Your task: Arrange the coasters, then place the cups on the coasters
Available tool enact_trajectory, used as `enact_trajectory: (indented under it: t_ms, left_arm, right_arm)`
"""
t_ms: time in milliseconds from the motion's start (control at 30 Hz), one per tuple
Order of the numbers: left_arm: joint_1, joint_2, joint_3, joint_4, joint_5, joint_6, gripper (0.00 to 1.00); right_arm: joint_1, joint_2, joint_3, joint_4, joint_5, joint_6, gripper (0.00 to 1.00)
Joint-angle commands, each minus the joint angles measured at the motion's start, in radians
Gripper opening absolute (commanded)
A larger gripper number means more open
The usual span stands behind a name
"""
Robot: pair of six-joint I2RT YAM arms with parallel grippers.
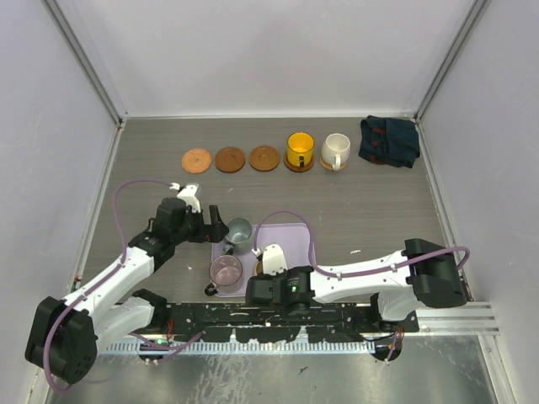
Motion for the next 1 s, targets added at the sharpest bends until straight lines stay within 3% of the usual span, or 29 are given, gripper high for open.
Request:
enact_trajectory:
  t_ms: [0, 133, 167, 300, 967]
  left_arm:
    - [-0.003, -0.012, -0.007, 0.028, 0.014, 0.007, 0.98]
    - [-0.003, -0.001, -0.010, 0.034, 0.018, 0.004, 0.98]
    - [-0.003, -0.001, -0.011, 0.034, 0.019, 0.004, 0.98]
    - [-0.003, -0.010, -0.015, 0.034, 0.016, 0.001, 0.98]
    - [-0.004, -0.011, -0.003, 0.027, -0.006, 0.009, 0.98]
  right_arm:
    - [0.005, 0.003, 0.033, -0.010, 0.071, 0.055, 0.26]
    - [0.004, 0.014, 0.031, -0.018, 0.082, 0.064, 0.02]
    - [0.005, 0.017, 0.034, -0.025, 0.084, 0.066, 0.01]
    - [0.011, 0.003, 0.036, -0.041, 0.112, 0.077, 0.01]
    - [0.040, -0.138, 0.152, -0.259, 0.535, 0.162, 0.01]
